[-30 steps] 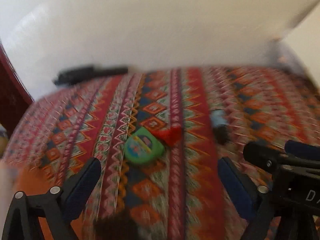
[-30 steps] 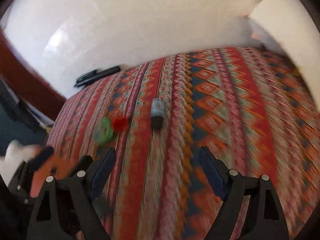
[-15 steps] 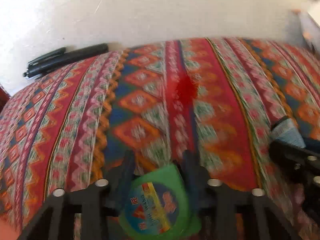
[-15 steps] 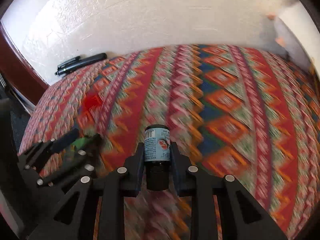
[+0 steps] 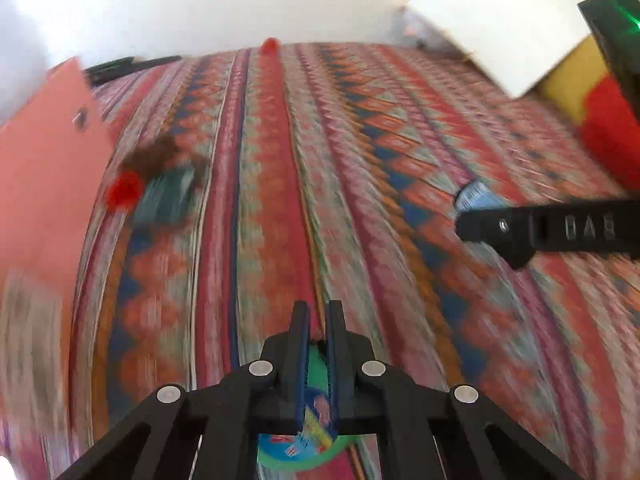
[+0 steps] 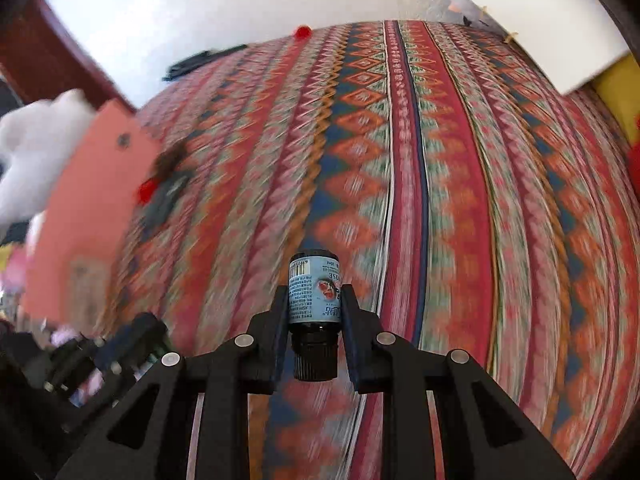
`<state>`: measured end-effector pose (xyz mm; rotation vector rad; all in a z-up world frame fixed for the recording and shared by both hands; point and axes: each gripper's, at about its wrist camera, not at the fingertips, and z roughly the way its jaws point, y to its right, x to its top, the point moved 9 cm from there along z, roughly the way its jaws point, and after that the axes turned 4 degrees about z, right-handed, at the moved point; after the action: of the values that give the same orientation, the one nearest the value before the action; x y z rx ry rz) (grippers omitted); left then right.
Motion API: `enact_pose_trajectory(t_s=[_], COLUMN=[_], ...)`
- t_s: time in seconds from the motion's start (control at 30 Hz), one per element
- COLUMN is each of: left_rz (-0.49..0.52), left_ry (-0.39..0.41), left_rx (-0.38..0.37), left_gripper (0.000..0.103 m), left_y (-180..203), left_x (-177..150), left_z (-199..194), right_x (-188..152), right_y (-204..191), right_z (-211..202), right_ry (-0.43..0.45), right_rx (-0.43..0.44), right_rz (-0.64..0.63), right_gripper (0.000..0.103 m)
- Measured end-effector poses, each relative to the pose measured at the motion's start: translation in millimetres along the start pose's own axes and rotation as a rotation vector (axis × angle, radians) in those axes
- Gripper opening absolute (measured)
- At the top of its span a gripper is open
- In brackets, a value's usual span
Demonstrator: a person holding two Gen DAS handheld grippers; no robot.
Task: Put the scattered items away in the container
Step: 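Grasp the green tape measure with left gripper while right gripper grasps small bottle, then carry the tape measure and small bottle into the pink box and release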
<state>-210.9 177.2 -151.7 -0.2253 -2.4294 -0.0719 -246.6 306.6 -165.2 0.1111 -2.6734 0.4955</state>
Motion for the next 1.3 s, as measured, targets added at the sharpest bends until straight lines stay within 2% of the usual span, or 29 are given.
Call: enact_pose_trajectory(t_s=[0.13,0.27,0.33,0.43,0.53,0.6,0.63,0.67,0.7,0.77,0.8,0.83,0.87,1.03,1.3], left_rz=[-0.003,-0.057,-0.088,-0.155,-0.132,-0.083,-0.065,-0.044,-0.028,0.052,0.1,0.146,0.153,0.071,0.057], left_ry=[0.044,0.079,0.08,0.117,0.113,0.086,0.071,0.05,0.043,0.02,-0.004,-0.031,-0.02,-0.006,0.132], left_rx=[-0.045,-0.077,-0.078,-0.148,-0.198,-0.209,-0.185,-0.148,-0.119,-0.073,-0.051,-0.024,-0.022,-0.031,-0.036], left_gripper=[0.004,0.004,0.004,0.004,0.004,0.03,0.072,0.099,0.101,0.1,0.096,0.078,0.066,0.065,0.065], left_y=[5.1,-15.7,-28.0,-36.1,-30.4,-19.3,-16.2,-12.3,-8.4,6.4,13.8,19.4,22.2,11.5,5.1], left_x=[-16.1,-18.3,-21.6,-22.4,-24.5,-29.2,-32.2,-37.6,-41.5,-51.2,-57.8,-65.7,-67.5,-54.4,-28.4], left_z=[-26.7,-40.9,-44.0,-54.5,-57.7,-49.7,-43.6,-34.5,-28.5,-10.5,0.3,11.6,13.1,-2.8,-61.1], right_x=[-43.3,-78.3,-83.6,-75.2,-71.9,-73.3,-73.1,-73.4,-73.7,-74.4,-74.7,-75.0,-75.0,-73.1,-70.6], right_y=[-14.3,-16.0,-17.6,-17.1,-13.2,-9.7,-8.4,-7.8,-7.5,-8.0,-8.1,-7.7,-6.9,-5.7,-22.8], right_z=[-34.5,-56.6,-63.6,-67.4,-71.0,-70.0,-68.4,-66.8,-64.9,-60.7,-59.1,-57.7,-56.0,-54.4,-60.1], right_ry=[0.039,0.057,0.071,0.093,0.103,0.096,0.09,0.083,0.075,0.056,0.048,0.043,0.038,0.036,0.059], right_rx=[0.034,0.081,0.09,0.08,0.071,0.073,0.075,0.079,0.084,0.095,0.102,0.103,0.101,0.103,0.112], right_rz=[-0.01,0.018,0.017,0.014,0.019,0.03,0.033,0.033,0.032,0.03,0.03,0.031,0.031,0.031,-0.01], right_gripper=[0.026,0.026,0.026,0.026,0.026,0.026,0.026,0.026,0.026,0.026,0.026,0.026,0.026,0.026,0.026])
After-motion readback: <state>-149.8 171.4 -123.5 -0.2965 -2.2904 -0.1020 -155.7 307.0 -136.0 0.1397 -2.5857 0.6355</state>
